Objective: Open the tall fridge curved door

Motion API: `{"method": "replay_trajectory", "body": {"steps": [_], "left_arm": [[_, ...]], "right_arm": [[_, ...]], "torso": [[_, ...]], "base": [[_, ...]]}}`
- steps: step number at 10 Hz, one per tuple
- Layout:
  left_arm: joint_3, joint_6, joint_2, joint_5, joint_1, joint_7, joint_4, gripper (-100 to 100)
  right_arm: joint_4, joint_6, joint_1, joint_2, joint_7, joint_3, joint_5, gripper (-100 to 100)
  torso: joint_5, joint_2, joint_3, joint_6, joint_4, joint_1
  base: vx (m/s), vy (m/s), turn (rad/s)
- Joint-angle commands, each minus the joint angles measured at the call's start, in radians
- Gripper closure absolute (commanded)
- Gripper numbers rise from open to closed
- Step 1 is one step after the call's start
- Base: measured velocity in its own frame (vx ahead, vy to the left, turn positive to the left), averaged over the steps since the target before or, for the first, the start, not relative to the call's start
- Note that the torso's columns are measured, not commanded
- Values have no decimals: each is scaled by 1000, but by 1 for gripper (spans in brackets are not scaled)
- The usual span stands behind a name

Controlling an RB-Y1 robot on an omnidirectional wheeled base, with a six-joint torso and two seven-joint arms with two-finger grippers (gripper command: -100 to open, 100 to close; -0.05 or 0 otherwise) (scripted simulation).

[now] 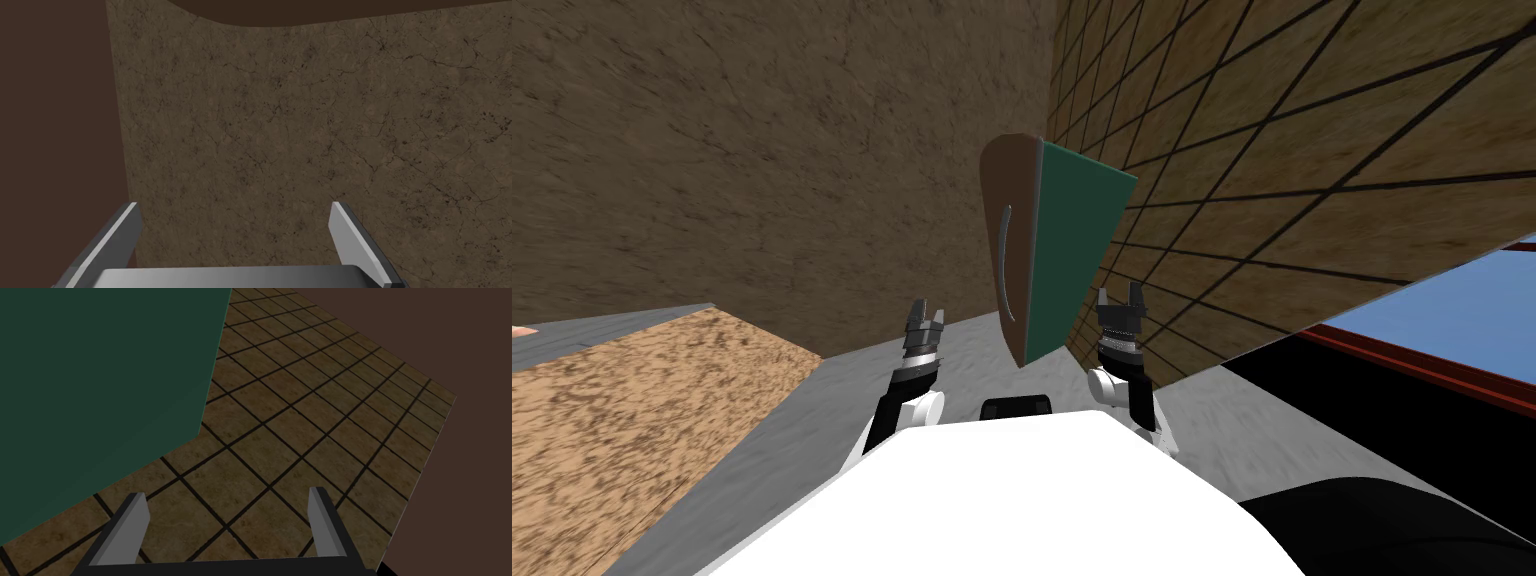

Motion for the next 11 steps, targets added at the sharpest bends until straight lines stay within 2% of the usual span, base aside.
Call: {"method": "replay_trajectory", "body": {"steps": [1, 9, 10, 11], "left_arm": [[0, 0, 0, 0, 0, 0, 0, 0], [0, 0, 0, 0, 0, 0, 0, 0], [0, 0, 0, 0, 0, 0, 0, 0], [0, 0, 0, 0, 0, 0, 0, 0]], "right_arm": [[0, 0, 0, 0, 0, 0, 0, 0], [0, 0, 0, 0, 0, 0, 0, 0], [10, 2, -6, -35, 18, -3, 13, -100], [19, 4, -12, -58, 37, -5, 25, -100]], "torso": [[0, 40, -82, 0, 41, 0], [0, 618, -1234, 0, 617, 0], [0, 691, -1382, 0, 691, 0], [0, 725, -1451, 0, 724, 1]], "base": [[0, 0, 0], [0, 0, 0], [2, 15, 12], [-10, 38, 17]]}}
